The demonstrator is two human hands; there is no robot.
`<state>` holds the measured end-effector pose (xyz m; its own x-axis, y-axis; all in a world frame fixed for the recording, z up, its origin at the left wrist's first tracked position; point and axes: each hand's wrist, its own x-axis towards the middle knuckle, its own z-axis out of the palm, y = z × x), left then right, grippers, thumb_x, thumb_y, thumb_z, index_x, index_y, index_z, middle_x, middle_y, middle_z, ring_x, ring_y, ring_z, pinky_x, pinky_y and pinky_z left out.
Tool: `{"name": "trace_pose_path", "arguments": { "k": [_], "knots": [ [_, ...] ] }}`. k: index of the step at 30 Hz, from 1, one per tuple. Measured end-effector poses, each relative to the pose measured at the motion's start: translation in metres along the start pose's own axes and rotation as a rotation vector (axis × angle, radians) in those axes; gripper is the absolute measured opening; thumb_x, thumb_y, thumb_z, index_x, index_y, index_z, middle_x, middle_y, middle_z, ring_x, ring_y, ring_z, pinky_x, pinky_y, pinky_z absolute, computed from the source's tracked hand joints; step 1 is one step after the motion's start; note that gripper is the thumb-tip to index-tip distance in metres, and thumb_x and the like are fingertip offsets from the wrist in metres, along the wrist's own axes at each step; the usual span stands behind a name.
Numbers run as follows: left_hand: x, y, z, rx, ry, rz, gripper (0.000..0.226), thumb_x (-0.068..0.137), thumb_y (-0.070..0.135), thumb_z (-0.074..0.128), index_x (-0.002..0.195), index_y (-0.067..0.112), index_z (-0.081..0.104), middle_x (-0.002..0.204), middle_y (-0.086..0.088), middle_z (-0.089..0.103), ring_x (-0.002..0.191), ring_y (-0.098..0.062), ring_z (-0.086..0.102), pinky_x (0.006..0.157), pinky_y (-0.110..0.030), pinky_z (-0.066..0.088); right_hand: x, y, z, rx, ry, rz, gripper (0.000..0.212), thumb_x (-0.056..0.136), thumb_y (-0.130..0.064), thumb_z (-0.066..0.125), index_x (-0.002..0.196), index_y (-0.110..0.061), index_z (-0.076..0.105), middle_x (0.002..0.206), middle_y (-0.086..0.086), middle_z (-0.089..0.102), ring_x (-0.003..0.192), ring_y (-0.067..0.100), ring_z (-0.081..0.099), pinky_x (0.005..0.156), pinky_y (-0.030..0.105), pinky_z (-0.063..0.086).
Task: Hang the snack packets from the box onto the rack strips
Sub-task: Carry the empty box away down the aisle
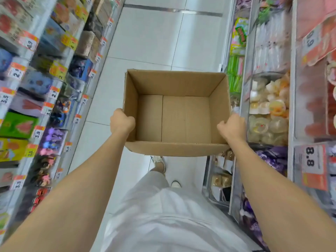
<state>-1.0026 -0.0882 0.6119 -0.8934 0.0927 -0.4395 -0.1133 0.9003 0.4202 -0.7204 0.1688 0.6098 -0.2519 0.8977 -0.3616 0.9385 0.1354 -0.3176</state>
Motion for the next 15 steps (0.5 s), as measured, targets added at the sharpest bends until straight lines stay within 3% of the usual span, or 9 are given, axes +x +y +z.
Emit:
{"name": "trace_pose_path", "arguments": {
  "k": [4, 7, 12, 15],
  "knots": [
    [0.098, 0.1, 0.011, -0.021, -0.043, 0.027, 0.031, 0.076, 0.01, 0.053, 0.106, 0.011, 0.06, 0.105, -0.011, 0.065, 0.093, -0.038, 0.066, 0.082, -0.048, 0.063, 0.101, -0.063, -0.012, 0.041, 0.047, 0.057, 0.014, 0.085, -0.016, 0.065, 0.086, -0.007, 0.055, 0.087, 0.017, 0.066, 0.082, 0.038, 0.065, 0.063, 0.037, 0.053],
    [0.177, 0.189, 0.014, -0.029, -0.071, 0.068, 0.037, 0.08, 0.009, 0.054, 0.116, 0.011, 0.059, 0.111, -0.011, 0.064, 0.096, -0.036, 0.065, 0.085, -0.048, 0.063, 0.181, -0.121, -0.03, 0.041, 0.089, 0.101, 0.015, 0.086, -0.017, 0.066, 0.085, -0.009, 0.054, 0.088, 0.018, 0.065, 0.089, 0.041, 0.067, 0.065, 0.035, 0.048],
    [0.287, 0.34, 0.005, -0.021, -0.078, 0.141, 0.028, 0.081, 0.007, 0.053, 0.108, 0.012, 0.056, 0.108, -0.01, 0.063, 0.094, -0.036, 0.064, 0.086, -0.047, 0.062, 0.313, -0.211, -0.08, 0.067, 0.157, 0.139, 0.022, 0.088, -0.015, 0.063, 0.101, 0.002, 0.061, 0.1, 0.026, 0.067, 0.097, 0.046, 0.065, 0.074, 0.041, 0.052],
    [0.347, 0.423, 0.006, -0.018, -0.07, 0.156, 0.029, 0.083, 0.006, 0.054, 0.112, 0.013, 0.054, 0.11, -0.009, 0.062, 0.095, -0.034, 0.062, 0.084, -0.044, 0.061, 0.393, -0.259, -0.105, 0.113, 0.195, 0.144, 0.017, 0.086, -0.015, 0.063, 0.094, 0.0, 0.061, 0.099, 0.025, 0.067, 0.095, 0.045, 0.066, 0.073, 0.041, 0.053]
  ]
}}
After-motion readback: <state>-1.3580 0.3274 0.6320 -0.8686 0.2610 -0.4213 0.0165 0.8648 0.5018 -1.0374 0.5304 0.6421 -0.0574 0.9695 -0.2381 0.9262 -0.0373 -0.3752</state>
